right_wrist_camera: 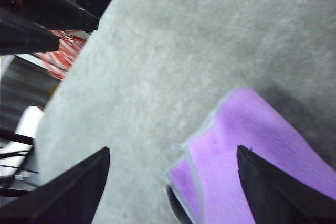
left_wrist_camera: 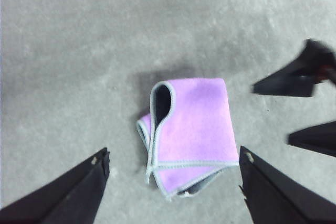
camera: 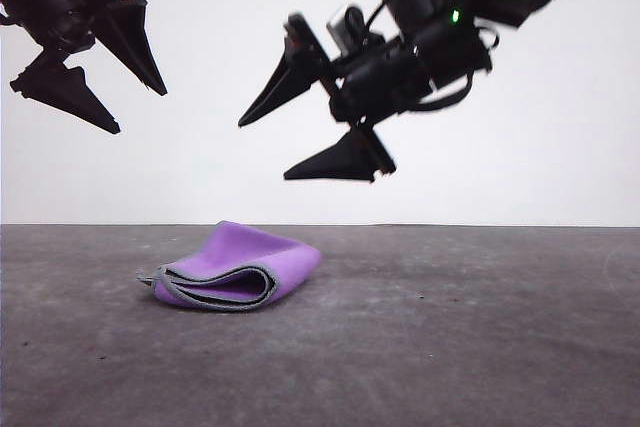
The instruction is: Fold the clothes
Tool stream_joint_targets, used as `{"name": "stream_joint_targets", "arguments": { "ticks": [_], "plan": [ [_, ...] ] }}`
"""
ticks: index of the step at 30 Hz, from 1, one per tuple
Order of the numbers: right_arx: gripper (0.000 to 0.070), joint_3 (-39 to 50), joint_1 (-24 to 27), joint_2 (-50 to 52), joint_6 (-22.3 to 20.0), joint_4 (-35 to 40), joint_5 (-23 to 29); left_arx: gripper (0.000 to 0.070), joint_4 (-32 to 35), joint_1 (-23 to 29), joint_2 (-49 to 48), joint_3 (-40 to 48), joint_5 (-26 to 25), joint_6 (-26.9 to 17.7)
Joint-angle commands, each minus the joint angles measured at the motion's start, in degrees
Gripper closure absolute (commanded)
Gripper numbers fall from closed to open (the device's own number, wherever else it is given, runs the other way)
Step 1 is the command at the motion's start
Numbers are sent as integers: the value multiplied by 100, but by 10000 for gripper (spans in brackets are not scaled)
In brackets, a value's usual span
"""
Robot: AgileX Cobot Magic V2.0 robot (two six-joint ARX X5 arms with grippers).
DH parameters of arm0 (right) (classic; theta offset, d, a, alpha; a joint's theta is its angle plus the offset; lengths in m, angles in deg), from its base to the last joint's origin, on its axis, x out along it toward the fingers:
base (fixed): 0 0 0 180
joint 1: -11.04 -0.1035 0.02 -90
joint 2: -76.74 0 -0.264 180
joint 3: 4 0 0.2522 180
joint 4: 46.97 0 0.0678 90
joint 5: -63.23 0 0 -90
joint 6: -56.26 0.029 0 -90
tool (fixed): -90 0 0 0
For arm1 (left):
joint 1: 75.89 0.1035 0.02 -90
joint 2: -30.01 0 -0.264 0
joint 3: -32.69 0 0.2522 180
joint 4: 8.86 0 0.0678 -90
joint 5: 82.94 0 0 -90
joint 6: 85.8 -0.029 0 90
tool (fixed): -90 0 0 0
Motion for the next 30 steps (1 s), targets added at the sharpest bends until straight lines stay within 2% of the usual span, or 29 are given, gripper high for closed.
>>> {"name": "stream_joint_targets", "arguments": {
  "ticks": [1, 7, 10, 18, 20, 23, 24, 26, 27, 28, 30],
  "plan": [
    [216, -98, 4, 125, -715, -280, 348, 222, -8, 9, -73, -133, 28, -17],
    [215, -98, 32, 867, -2210, -1697, 2200, 210, -187, 13, -306, -133, 510, -34],
    [202, -98, 61, 1280, -2681, -2213, 2982, 210, -328, 13, -468, -132, 826, -39],
    [202, -92, 446, 2429, -3123, -3655, 4084, 214, -807, 13, -966, -105, 1059, -107],
    [223, -92, 625, 2578, -3209, -3909, 4331, 217, -811, 13, -1059, -105, 1067, -101],
    [301, -92, 931, 2705, -3278, -4152, 4378, 224, -849, 13, -1120, -105, 1068, -76],
    [352, -92, 1036, 2723, -3312, -4204, 4374, 228, -888, 13, -1123, -105, 1067, -74],
    [518, -92, 1223, 2726, -3379, -4265, 4367, 243, -981, 13, -1122, -105, 1066, -80],
    [604, -92, 1306, 2725, -3405, -4298, 4358, 273, -1017, 13, -1121, -105, 1065, -93],
    [673, -92, 1379, 2724, -3464, -4333, 4346, 401, -1029, 12, -1121, -105, 1065, -148],
    [700, -92, 1480, 2721, -3519, -4355, 4249, 700, -1046, 13, -1123, -105, 1065, -238]
  ]
}}
